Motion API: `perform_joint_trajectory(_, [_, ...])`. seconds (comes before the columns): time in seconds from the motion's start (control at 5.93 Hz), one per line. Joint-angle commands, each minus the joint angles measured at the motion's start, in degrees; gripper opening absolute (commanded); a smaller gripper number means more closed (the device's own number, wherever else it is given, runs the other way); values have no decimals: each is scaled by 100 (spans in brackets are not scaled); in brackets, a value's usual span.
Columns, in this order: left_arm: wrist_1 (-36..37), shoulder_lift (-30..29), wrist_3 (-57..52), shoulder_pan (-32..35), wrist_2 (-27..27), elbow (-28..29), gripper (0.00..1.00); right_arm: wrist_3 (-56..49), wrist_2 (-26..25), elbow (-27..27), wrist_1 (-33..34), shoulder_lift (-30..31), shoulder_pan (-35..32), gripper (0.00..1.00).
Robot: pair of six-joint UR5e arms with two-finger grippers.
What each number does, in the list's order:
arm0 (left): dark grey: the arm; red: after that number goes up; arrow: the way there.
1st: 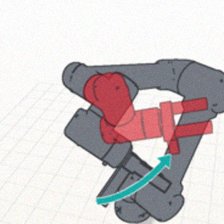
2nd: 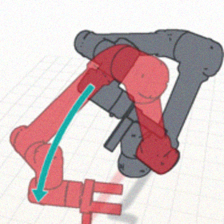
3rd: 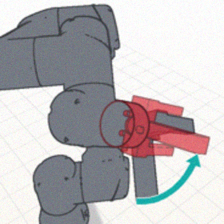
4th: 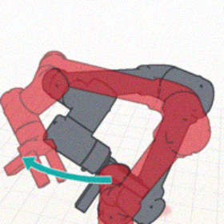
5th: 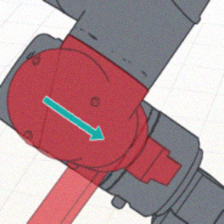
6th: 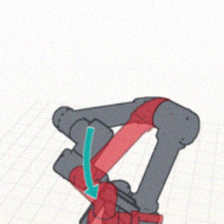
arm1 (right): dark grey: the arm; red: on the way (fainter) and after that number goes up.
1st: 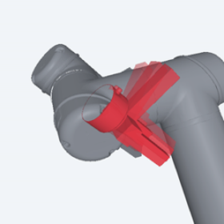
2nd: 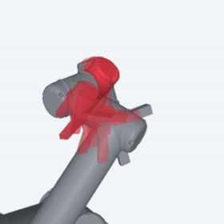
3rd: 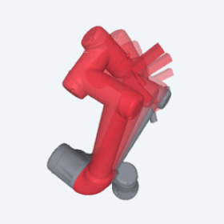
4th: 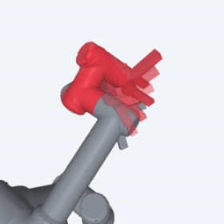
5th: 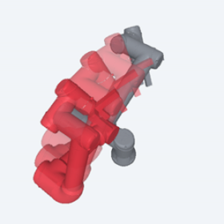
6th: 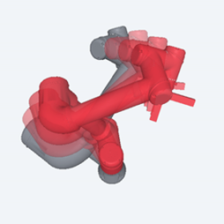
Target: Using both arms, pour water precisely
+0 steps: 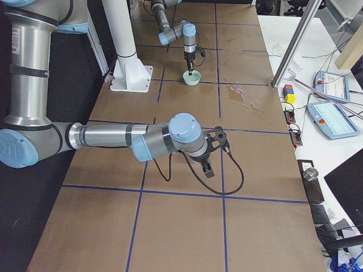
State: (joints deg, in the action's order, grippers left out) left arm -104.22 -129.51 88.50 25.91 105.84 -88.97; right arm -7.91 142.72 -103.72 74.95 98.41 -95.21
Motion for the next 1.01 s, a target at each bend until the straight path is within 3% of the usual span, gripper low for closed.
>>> perform_joint_trajectory(0.0, [-29,188,-43,203,15,-338,0,-360,1,-340,703,11,-59,100])
perform_joint_trajectory(0.34, [-37,1100,-778,413,41,-1470,0,-369,1,-307,740,168,98,100])
perform_joint_trajectory(0.67, [-133,1680,-1684,1061,924,-1605,0,-630,-121,-289,1221,231,371,100])
perform_joint_trajectory(0.84, [-569,2267,-2244,1422,1355,-1606,0,-885,-174,-289,1520,214,389,100])
